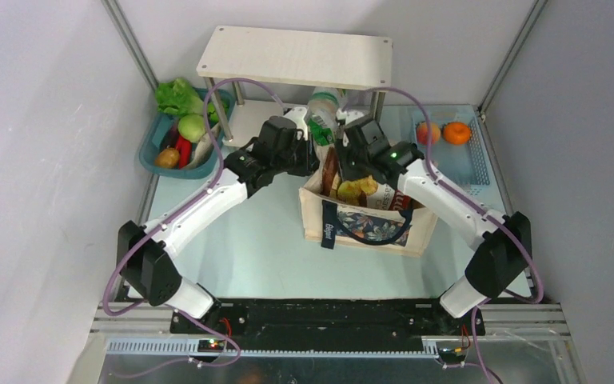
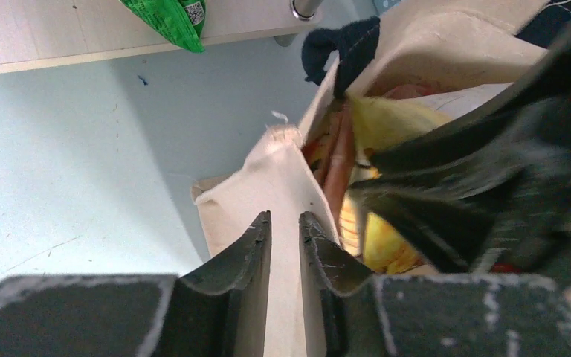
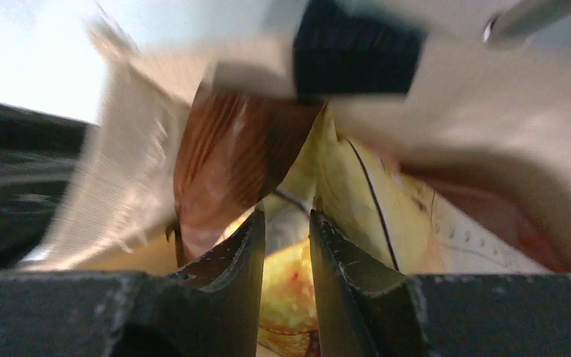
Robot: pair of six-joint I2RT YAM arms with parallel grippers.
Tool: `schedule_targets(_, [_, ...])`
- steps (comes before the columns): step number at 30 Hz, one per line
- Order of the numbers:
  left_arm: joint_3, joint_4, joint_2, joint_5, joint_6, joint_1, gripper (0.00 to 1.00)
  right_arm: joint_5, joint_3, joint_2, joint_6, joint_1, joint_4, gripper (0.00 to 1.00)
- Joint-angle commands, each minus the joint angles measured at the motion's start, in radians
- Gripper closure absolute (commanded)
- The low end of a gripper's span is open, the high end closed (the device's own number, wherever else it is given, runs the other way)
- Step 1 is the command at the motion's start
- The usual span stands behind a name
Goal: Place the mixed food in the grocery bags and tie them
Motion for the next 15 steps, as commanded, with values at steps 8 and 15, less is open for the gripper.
schedule_targets(8, [0.049,0.017,-0.03,-0.017,0.021,0.008,0.75,-0.034,-0.212,0.026,0.056,0.006,0.073,0.68])
schedule_targets(15, [-0.011,0.017,-0.163,-0.067,0.028,0.022,0.63,-0.044,-0.183,-0.173,0.031,-0.013,0.063,0.63])
